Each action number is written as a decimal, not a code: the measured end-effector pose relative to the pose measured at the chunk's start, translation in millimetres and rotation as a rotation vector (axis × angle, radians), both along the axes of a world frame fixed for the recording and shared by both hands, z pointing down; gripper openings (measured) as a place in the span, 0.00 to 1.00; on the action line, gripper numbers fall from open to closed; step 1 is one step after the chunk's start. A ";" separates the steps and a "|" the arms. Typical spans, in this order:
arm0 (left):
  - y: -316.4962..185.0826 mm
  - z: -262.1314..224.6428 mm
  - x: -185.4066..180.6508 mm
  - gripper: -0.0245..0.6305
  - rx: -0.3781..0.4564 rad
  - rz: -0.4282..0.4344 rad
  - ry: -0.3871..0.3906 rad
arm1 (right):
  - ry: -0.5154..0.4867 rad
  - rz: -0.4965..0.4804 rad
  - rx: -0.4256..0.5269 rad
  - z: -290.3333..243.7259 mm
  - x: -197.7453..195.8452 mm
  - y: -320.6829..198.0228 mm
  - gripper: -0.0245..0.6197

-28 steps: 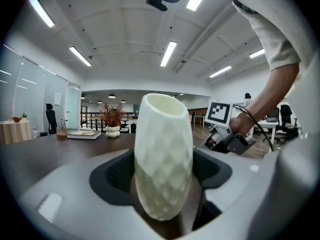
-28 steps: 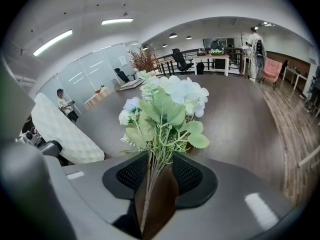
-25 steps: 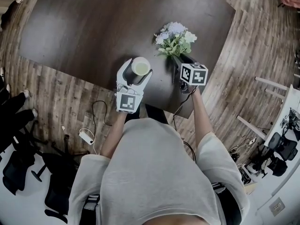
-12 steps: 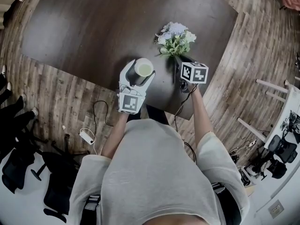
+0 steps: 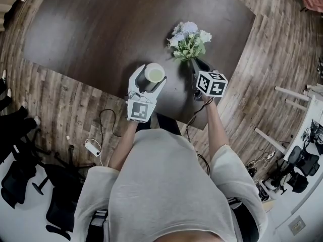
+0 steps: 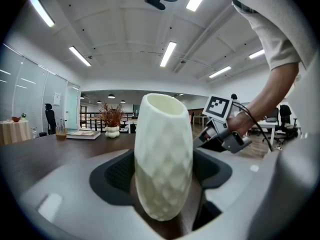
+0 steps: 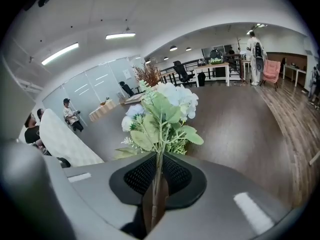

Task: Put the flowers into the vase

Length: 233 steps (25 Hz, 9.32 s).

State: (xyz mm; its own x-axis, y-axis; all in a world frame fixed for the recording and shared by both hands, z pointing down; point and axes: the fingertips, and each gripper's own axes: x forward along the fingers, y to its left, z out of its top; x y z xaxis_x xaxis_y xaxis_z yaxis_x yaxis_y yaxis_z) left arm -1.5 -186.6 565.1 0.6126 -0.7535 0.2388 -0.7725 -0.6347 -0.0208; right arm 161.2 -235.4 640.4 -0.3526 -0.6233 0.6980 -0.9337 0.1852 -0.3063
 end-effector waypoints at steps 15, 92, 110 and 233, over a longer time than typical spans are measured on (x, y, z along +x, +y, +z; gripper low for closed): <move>-2.0 2.8 -0.4 0.57 0.017 -0.001 -0.011 | 0.068 -0.107 -0.064 8.9 -18.1 21.6 0.11; -7.9 8.4 4.1 0.57 -0.016 -0.015 -0.012 | -0.390 -0.398 0.827 -331.2 -171.4 -12.8 0.13; -9.4 6.7 3.0 0.57 -0.006 -0.023 0.000 | -0.377 -0.416 0.718 -239.5 -173.5 7.3 0.15; 256.3 -75.8 -4.0 0.05 0.046 -0.012 0.009 | -0.055 -0.224 0.569 -154.1 -101.2 299.8 0.03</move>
State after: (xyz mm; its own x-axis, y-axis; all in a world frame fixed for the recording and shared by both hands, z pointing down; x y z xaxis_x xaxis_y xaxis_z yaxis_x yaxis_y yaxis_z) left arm -5.5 69.8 489.3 0.6057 -0.7706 0.1983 -0.7801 -0.6242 -0.0430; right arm 60.0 64.4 486.3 -0.5442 -0.7993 0.2548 -0.8388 0.5237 -0.1486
